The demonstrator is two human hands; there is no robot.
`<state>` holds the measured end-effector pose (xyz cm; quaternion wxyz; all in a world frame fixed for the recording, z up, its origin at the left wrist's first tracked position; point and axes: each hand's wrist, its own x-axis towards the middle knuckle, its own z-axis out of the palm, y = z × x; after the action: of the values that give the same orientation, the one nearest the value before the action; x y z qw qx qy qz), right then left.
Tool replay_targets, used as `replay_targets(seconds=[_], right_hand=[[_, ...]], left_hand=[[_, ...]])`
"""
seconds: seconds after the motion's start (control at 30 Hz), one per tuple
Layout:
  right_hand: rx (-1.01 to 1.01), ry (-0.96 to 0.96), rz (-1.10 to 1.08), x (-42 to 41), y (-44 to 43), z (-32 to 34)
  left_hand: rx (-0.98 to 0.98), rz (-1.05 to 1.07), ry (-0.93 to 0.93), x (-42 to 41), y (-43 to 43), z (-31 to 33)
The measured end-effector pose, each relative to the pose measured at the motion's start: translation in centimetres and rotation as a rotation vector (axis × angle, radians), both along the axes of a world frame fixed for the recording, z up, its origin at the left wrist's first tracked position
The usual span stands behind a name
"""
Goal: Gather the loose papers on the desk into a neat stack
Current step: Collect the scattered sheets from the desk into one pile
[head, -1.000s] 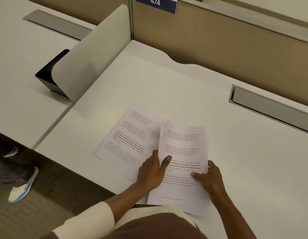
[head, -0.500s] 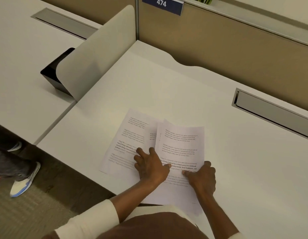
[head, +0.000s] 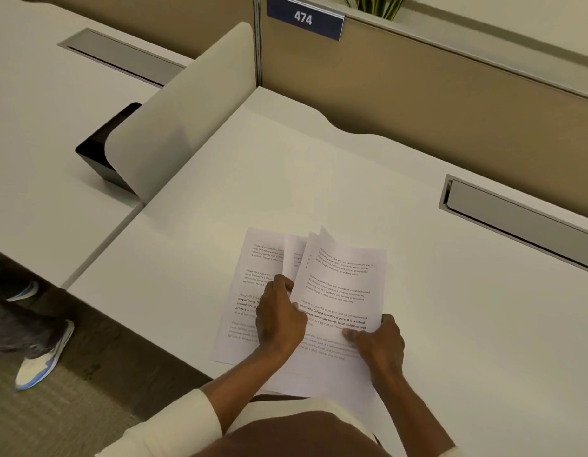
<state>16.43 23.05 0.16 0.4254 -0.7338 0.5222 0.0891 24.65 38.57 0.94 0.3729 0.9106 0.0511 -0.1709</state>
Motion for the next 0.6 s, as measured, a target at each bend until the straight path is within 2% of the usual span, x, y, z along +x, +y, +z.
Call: replay_targets(seconds=[0.27, 0.43, 0.6], right_hand=[[0.006, -0.089, 0.016, 2.5, 2.6, 0.2], [-0.023, -0.110, 0.055, 4.2, 4.3, 0.2], [-0.034, -0.036, 0.110, 4.9, 6.3, -0.7]], left_hand=[[-0.184, 0.119, -0.047, 2.7, 3.2, 0.7], [-0.164, 0.172, -0.040, 5.1, 5.7, 0.3], [-0.056, 0.142, 0.011, 6.1, 7.2, -0.8]])
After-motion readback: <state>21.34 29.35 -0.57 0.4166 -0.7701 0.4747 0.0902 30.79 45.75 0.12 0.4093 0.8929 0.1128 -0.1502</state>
